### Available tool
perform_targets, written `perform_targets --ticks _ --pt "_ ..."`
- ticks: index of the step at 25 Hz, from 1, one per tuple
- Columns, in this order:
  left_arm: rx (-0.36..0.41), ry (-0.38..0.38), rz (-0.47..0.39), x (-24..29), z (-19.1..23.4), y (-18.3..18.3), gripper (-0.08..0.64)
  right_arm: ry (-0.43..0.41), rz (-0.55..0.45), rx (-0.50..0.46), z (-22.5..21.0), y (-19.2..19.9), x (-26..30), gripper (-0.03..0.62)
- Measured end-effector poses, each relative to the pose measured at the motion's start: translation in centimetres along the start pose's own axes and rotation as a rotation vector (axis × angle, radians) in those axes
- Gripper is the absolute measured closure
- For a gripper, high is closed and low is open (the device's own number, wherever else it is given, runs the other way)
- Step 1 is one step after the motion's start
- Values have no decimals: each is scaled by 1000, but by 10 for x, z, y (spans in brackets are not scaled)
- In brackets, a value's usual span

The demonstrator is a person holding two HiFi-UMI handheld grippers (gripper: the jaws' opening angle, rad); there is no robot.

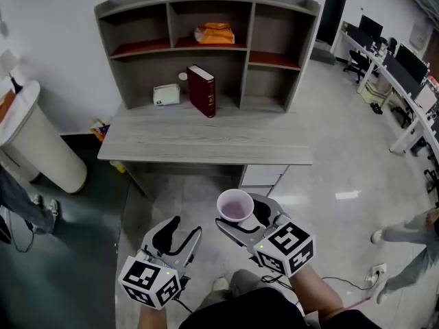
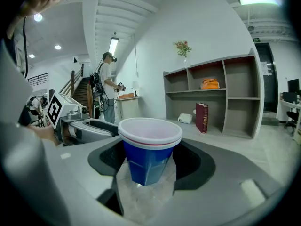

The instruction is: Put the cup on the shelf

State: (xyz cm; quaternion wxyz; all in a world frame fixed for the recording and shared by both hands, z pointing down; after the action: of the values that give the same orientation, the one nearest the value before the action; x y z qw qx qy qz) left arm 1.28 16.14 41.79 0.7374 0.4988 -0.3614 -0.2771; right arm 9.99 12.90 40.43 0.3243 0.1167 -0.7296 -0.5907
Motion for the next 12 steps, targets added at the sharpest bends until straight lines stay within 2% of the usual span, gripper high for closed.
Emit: perform_targets --ticks 6,12 --pt "3 -4 1 26 22 -13 347 -21 7 -7 -28 -11 30 284" --pt "-18 -41 -3 62 46 -29 347 -74 24 -27 -64 -25 59 284"
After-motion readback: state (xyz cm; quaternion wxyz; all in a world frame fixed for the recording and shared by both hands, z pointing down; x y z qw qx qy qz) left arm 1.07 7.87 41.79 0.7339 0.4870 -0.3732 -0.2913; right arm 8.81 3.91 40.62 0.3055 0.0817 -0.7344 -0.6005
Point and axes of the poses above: the fingertips, and each gripper's own axes: x forward along the fingers, z to its left, y out of its underside, the point moved 1 cm from there along -x, backward along the fingers, and after that the axes turned 1 degree about -y, right-handed, at the moved point
